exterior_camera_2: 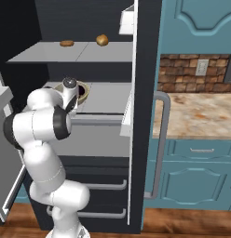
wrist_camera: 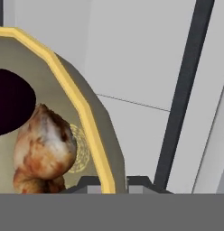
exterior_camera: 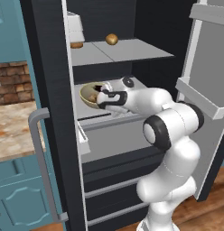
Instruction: Pick the chicken drumstick and eggplant from their plates and place them in the bowl. Then put the bowl in the fridge.
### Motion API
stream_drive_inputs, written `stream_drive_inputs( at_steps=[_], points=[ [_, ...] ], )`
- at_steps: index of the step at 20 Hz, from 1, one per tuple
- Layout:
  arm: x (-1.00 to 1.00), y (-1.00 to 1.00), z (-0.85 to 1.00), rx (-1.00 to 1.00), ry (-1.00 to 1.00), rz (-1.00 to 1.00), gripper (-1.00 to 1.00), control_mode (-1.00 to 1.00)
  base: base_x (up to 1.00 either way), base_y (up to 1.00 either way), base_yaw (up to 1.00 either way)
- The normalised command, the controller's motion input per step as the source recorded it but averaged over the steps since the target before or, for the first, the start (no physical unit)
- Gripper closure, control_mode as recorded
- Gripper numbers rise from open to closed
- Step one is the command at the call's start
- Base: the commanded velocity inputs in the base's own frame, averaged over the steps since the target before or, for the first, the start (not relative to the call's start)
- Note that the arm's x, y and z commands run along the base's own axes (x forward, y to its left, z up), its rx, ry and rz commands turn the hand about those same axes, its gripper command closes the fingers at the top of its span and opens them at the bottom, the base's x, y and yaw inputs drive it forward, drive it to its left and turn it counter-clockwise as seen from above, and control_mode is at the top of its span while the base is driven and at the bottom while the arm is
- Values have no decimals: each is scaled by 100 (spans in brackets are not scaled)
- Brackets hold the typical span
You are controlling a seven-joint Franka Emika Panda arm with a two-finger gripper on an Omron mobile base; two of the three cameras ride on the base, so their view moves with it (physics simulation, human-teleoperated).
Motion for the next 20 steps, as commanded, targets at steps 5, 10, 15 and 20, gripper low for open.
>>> stream_drive_inputs(
  at_steps=[5, 10, 15, 20],
  points=[
    [29, 7, 0, 0, 0, 0, 100, -100, 0, 0, 0],
    [7, 4, 7, 0, -9, 3, -100, -100, 0, 0, 0],
    [-18, 0, 14, 0, -12, 3, -100, -100, 0, 0, 0],
    [-34, -4, 27, 0, -2, 1, -100, -100, 0, 0, 0]
  ],
)
